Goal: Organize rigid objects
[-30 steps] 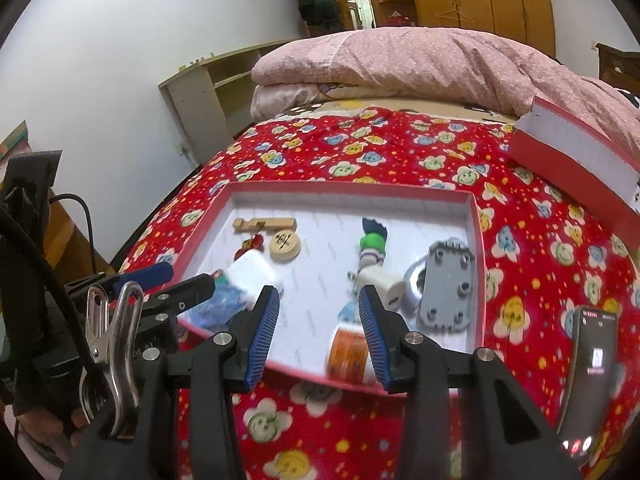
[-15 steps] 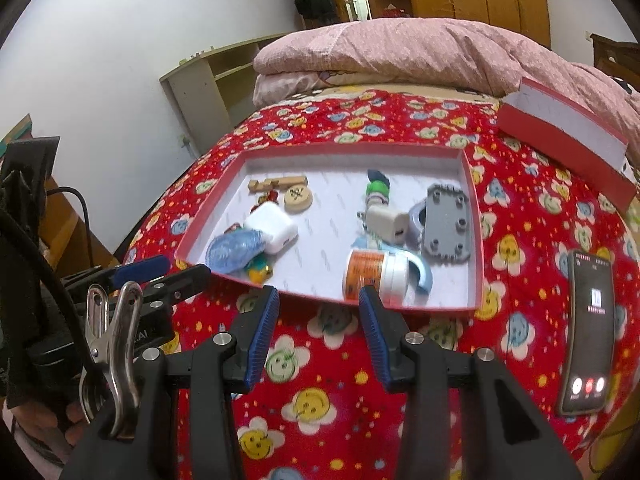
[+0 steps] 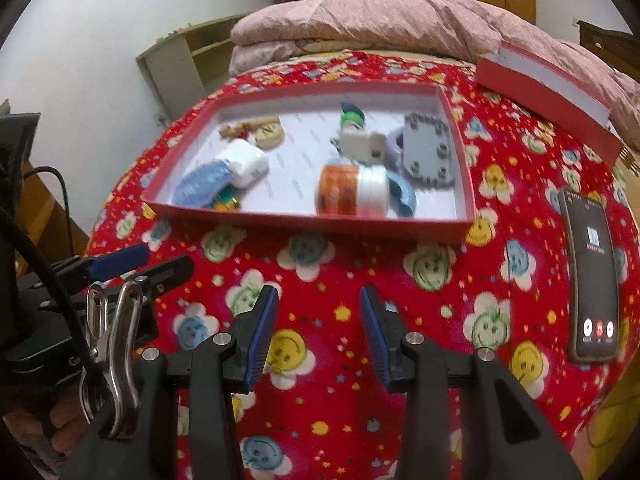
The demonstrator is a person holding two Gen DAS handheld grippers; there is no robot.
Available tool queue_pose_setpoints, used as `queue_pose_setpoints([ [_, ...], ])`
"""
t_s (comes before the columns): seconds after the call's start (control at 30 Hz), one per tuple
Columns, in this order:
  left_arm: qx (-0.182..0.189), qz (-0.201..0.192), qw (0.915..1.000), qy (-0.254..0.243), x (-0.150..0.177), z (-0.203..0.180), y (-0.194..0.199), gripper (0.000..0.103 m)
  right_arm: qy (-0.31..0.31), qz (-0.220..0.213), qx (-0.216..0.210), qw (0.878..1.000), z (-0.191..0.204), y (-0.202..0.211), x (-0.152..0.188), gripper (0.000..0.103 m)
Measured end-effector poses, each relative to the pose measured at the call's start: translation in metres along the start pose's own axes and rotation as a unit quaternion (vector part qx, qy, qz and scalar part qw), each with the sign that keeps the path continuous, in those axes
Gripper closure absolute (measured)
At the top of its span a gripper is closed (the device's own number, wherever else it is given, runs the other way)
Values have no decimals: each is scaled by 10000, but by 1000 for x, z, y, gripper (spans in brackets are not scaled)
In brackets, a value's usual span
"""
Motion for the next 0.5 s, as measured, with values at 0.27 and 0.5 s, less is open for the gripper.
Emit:
queue_pose_setpoints([
  [0.27,-104,96,9999,-70,10,-2,-14,47,-133,72,219,9996,-12,-10,9,60],
  [0.5,-165,18,9998,-102,13,-3,-19,43,-113,17,311,9995,-13,-15,13,60],
])
Point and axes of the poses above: each gripper's, at about its wrist camera, not at the fingertips, and y roughly against the way its jaws point, z to its left, x to its underside, the point moved 10 cm from there along -y, roughly the way its jaws point, and after that the axes turned 2 degrees about -y, right-handed, at the moved point
